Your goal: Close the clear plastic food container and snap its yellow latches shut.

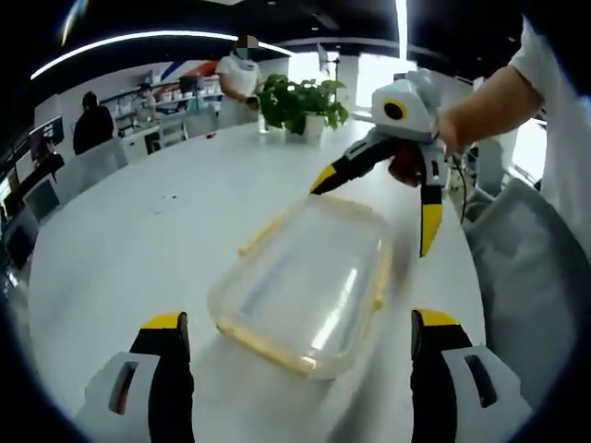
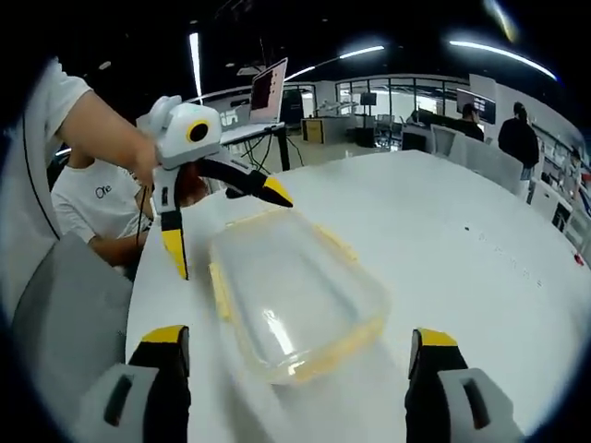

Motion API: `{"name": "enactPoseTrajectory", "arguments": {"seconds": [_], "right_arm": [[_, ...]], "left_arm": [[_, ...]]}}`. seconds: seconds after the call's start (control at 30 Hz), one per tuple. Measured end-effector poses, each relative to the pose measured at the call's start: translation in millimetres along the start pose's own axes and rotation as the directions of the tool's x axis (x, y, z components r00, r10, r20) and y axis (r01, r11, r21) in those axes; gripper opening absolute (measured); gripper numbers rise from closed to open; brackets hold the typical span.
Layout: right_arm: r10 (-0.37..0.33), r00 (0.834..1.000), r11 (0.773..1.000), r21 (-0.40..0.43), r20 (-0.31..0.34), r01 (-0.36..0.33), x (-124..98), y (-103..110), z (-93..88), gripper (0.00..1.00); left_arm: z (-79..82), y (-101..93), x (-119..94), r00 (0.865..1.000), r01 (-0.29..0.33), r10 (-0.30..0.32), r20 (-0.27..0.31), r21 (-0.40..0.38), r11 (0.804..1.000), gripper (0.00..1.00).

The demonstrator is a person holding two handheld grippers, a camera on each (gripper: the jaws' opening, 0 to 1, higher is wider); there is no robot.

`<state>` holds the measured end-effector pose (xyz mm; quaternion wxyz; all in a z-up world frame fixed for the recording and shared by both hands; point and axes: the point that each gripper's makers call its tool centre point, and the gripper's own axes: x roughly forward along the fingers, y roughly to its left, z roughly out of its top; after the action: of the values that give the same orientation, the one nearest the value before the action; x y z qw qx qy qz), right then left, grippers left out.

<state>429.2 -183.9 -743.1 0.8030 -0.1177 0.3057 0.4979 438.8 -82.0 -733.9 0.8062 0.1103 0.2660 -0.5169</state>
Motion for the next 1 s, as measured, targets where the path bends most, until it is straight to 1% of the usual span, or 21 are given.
{"name": "enactPoseTrajectory", "arguments": {"seconds": [0.07, 0.1, 0.13, 0.2, 0.3, 0.37, 0.47, 0.57, 0.67, 1.0], "right_arm": [[-0.008, 1.0, 1.0, 0.009, 0.007, 0.008, -1.5, -1.9, 2.0, 0.99], [-0.009, 1.0, 1.0, 0.019, 0.009, 0.009, -1.8, -2.4, 2.7, 0.99], [-0.015, 1.0, 1.0, 0.013, 0.01, 0.015, -2.0, -2.9, 3.2, 0.99], [-0.017, 1.0, 1.0, 0.004, 0.016, 0.017, -2.7, -3.1, 5.5, 0.99], [-0.024, 0.999, 1.0, -0.006, 0.023, 0.024, -3.3, -2.6, 8.3, 0.99], [-0.039, 0.999, 0.999, -0.019, 0.006, 0.039, -2.8, -4.2, 5.5, 0.99], [-0.042, 0.999, 0.999, -0.003, 0.02, 0.042, -4.2, -4.0, 7.2, 0.99], [-0.048, 0.998, 0.999, 0.001, 0.034, 0.048, -6.3, -3.1, 10.1, 0.99], [-0.059, 0.998, 0.998, -0.004, 0.025, 0.059, -7.3, -4.0, 8.7, 0.99], [-0.065, 0.997, 0.998, -0.007, 0.046, 0.065, -16.5, 3.0, 14.0, 0.99]], "left_arm": [[-1.2, 4.2, -0.9, 1.0, -0.026, 0.026, -0.008, 0.004, 1.0, 0.99], [-1.4, 4.3, -1.5, 1.0, -0.024, 0.024, -0.009, 0.002, 1.0, 0.99], [0.3, 3.8, -1.7, 1.0, -0.02, 0.02, 0.001, -0.011, 1.0, 0.99], [0.0, 5.9, -1.9, 0.999, -0.034, 0.034, -0.006, -0.005, 0.999, 0.99], [4.0, 3.7, -3.7, 0.999, -0.032, 0.033, 0.007, -0.02, 0.999, 0.99], [7.5, 1.6, -4.9, 0.999, -0.035, 0.036, 0.016, -0.016, 0.999, 0.99], [14.5, -0.8, -7.8, 0.998, -0.041, 0.041, 0.04, -0.019, 0.999, 0.99], [18.4, -3.6, -9.6, 0.998, -0.043, 0.044, 0.051, -0.02, 0.999, 0.99], [17.3, -4.2, -10.1, 0.998, -0.046, 0.047, 0.046, -0.018, 0.999, 0.99], [20.0, -8.1, -19.1, 0.996, -0.066, 0.068, 0.053, -0.024, 0.997, 0.99]]}}
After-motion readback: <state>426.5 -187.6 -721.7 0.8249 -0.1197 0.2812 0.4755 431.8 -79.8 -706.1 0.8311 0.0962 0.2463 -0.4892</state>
